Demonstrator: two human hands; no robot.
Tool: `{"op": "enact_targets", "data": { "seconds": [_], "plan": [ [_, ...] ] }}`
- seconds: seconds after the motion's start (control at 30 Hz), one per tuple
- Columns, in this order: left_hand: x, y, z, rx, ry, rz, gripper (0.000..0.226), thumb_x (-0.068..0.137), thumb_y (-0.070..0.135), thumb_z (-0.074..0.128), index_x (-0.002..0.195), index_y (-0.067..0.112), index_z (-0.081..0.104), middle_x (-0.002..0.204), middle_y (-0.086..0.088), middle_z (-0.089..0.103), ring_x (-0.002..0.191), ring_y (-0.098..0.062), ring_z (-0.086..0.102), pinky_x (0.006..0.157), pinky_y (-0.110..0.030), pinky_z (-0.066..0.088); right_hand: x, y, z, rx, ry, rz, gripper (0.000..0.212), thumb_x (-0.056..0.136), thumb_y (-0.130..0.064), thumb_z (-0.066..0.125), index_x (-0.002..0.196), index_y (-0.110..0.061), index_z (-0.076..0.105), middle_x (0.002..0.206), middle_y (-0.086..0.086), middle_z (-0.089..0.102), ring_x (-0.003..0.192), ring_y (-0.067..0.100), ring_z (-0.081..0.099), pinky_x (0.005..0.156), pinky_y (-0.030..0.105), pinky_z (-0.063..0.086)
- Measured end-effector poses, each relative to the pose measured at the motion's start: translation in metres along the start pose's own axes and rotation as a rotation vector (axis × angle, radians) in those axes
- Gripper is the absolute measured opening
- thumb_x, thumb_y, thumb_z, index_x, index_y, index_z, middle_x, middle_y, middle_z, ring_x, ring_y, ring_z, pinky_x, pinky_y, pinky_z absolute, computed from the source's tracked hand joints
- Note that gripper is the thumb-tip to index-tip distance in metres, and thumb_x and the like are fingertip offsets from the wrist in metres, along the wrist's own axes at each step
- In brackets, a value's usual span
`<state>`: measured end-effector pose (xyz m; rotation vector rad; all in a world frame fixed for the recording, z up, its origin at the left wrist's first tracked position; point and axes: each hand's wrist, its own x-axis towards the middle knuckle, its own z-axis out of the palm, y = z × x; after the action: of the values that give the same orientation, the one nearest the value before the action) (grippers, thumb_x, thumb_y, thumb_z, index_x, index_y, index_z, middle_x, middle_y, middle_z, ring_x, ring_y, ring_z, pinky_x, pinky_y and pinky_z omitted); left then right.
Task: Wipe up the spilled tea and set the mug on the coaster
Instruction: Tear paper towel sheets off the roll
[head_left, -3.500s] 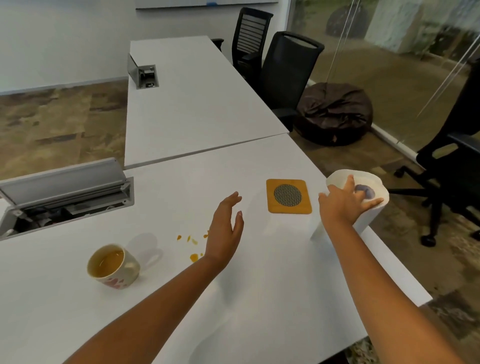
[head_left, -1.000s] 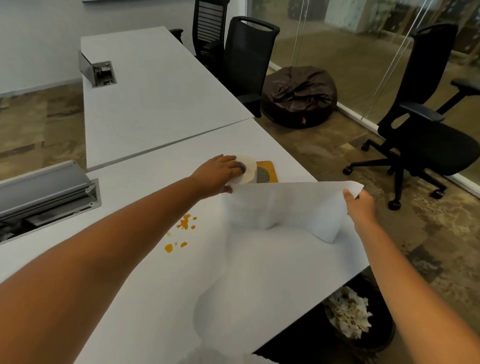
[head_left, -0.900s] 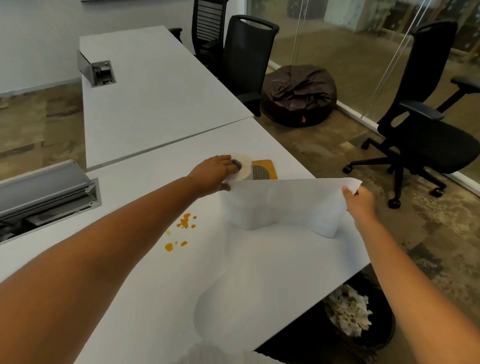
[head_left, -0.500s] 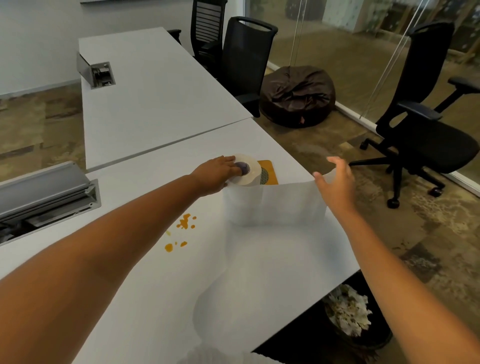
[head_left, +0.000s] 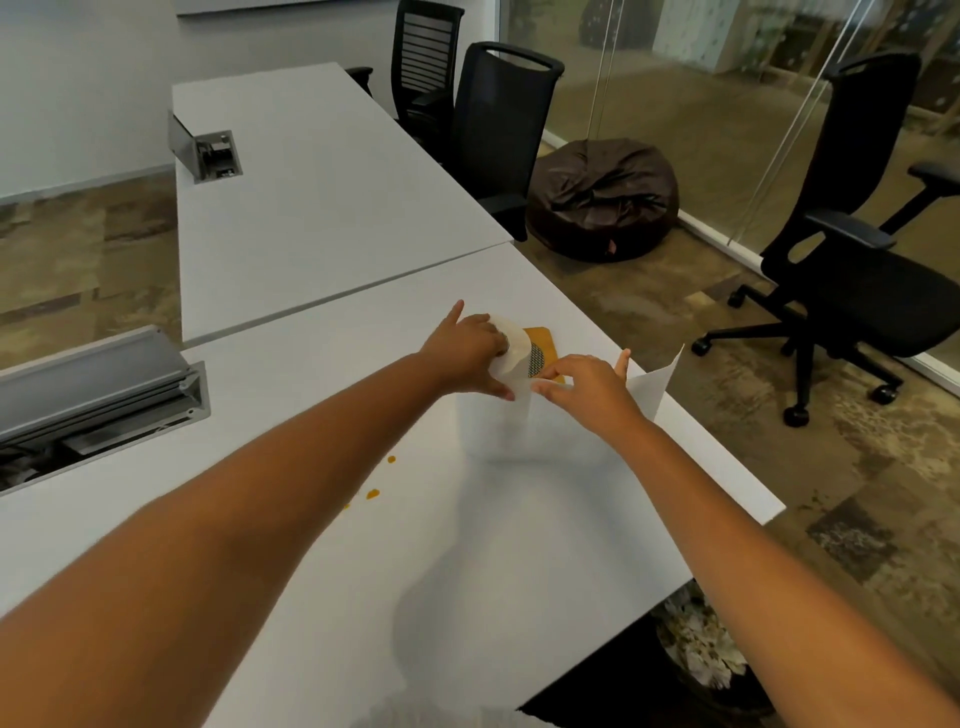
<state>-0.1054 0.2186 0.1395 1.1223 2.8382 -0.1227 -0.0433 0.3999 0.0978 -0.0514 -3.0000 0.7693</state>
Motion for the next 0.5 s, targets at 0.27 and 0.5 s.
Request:
{"op": "enact_targets", "data": {
  "seconds": [0.27, 0.5],
  "plan": [
    [0.0064, 0.01, 0.0054, -0.14, 0.033, -0.145, 0.054, 0.081, 0.046, 0.061, 0.12, 0.009, 0.057, 0.13, -0.011, 0.056, 0.134, -0.024, 0.034, 0.116, -0.038, 0.005, 0.0035, 0.0021, 0.0012, 0.138, -0.006, 0.087, 0.036, 0.084, -0.048, 0.058, 0.105, -0.019, 0.067, 0.118, 0.007, 0.066, 0.119, 0.024, 0.053, 0.114, 0.053, -0.005],
    [0.0019, 0.0073, 0.0091, -0.331, 0.042, -0.204, 0.049, 0.08, 0.036, 0.067, 0.12, 0.009, 0.057, 0.149, -0.014, 0.032, 0.14, -0.032, 0.023, 0.115, -0.036, 0.012, 0.0046, 0.0086, 0.0046, 0.412, -0.058, 0.171, 0.032, 0.084, -0.042, 0.062, 0.1, -0.015, 0.069, 0.107, 0.009, 0.069, 0.107, 0.029, 0.059, 0.106, 0.053, 0.035]
  ]
}}
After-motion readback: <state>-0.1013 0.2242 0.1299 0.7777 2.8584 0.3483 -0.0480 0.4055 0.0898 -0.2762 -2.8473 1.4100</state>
